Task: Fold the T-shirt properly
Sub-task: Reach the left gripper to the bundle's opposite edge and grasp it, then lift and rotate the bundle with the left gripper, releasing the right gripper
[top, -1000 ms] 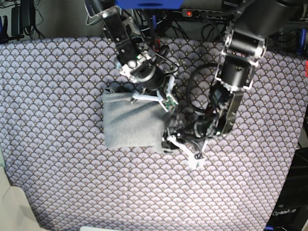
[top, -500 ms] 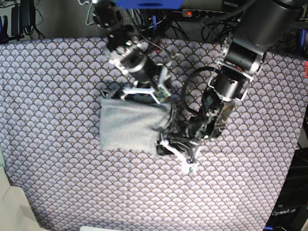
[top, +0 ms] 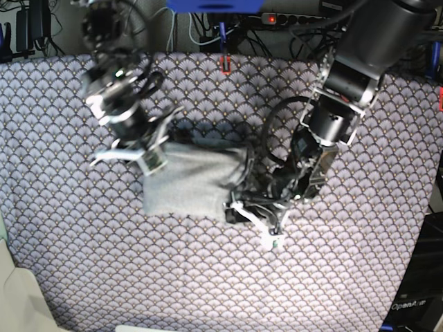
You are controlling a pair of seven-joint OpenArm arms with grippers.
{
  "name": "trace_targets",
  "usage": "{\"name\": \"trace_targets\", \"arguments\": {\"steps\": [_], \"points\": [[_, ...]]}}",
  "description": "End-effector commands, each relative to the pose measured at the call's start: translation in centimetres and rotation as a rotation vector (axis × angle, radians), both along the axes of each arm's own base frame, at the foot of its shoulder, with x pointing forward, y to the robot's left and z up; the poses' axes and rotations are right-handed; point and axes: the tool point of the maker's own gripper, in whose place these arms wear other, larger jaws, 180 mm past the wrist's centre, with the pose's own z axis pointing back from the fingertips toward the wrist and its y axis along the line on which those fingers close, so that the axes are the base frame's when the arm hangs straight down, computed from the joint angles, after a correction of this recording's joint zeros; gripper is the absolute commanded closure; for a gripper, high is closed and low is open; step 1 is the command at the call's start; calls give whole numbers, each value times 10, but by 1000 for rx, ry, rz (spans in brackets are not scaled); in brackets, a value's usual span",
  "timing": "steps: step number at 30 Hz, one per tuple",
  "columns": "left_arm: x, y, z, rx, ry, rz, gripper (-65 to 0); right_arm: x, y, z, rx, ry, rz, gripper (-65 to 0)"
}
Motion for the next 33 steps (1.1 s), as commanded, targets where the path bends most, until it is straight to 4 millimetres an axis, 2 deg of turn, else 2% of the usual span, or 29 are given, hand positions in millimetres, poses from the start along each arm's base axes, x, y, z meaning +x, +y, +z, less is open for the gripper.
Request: {"name": "trace_targets", "arguments": {"steps": [1,4,7,9,13,15,19,23,29,33], "points": [[-25,11,-29,81,135,-20,-312,13,-9,18,1,-57,-17,-44],[-24,19,-28,86,132,-11,-312,27,-42,15,-40,-31,-76,-6],[-22,20,-26,83,129,-7,-312,29,-61,-4,-48,33,-99,0],[-22,19,-26,78,129,-4,-312,26,-65,-19,-41,77,-107,0],[-22,20,-24,73,155,-12,-311,17,-49,-45,29,129,-100,0],[-12,19,-9,44,152,-8,-310,7,-39,-56,60,150,-92,0],[3,38,30,3,131,3,-309,-3,-24,-65,107,173,-88,0],[-15,50,50,-18,160,-30,-309,-9,-19,-71,124,186,-84,0],[-53,52,55,-45,184,-56,-311,-11,-18,-79,139,191,-78,0],[-55,49,62,-45,153,-63,-311,-11,-18,-79,139,191,-78,0]]}}
